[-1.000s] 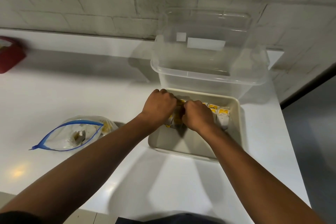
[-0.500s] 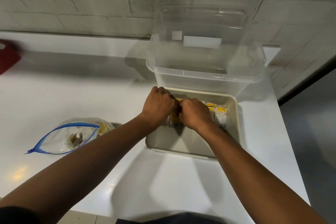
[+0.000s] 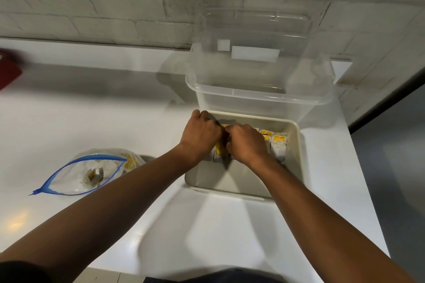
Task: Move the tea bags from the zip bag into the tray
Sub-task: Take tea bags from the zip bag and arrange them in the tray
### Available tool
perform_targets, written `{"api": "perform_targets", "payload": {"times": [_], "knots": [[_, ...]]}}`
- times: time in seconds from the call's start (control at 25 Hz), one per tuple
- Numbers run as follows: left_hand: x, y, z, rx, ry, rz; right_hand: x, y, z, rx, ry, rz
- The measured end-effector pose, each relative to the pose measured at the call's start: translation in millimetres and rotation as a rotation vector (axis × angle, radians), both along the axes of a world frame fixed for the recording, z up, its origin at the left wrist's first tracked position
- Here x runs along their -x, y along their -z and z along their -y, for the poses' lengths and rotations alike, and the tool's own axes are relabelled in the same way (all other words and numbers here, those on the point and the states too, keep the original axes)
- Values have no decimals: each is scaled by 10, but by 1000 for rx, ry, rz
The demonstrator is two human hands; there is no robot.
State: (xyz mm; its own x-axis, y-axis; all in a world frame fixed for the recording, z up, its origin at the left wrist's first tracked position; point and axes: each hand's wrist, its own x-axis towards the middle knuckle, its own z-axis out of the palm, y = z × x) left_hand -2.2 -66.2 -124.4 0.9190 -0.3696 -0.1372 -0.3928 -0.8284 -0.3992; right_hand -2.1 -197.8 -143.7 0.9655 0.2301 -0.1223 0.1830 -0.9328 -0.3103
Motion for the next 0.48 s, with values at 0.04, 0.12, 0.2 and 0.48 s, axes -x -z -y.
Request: {"api": "perform_targets", "payload": {"times": [0.04,0.12,0.2,0.48], "knots": [[-2,7,-6,13,9,1,2,-12,6,-18,1,4],[2,-53,-37,64,48,20,22,-81,22,-47,15,25],[40,-193,-126,136,69,95,93,-201,70,-90,53,59],[1022,-459,-789,763,-291,173,663,-556,92,-385,124,108]]}}
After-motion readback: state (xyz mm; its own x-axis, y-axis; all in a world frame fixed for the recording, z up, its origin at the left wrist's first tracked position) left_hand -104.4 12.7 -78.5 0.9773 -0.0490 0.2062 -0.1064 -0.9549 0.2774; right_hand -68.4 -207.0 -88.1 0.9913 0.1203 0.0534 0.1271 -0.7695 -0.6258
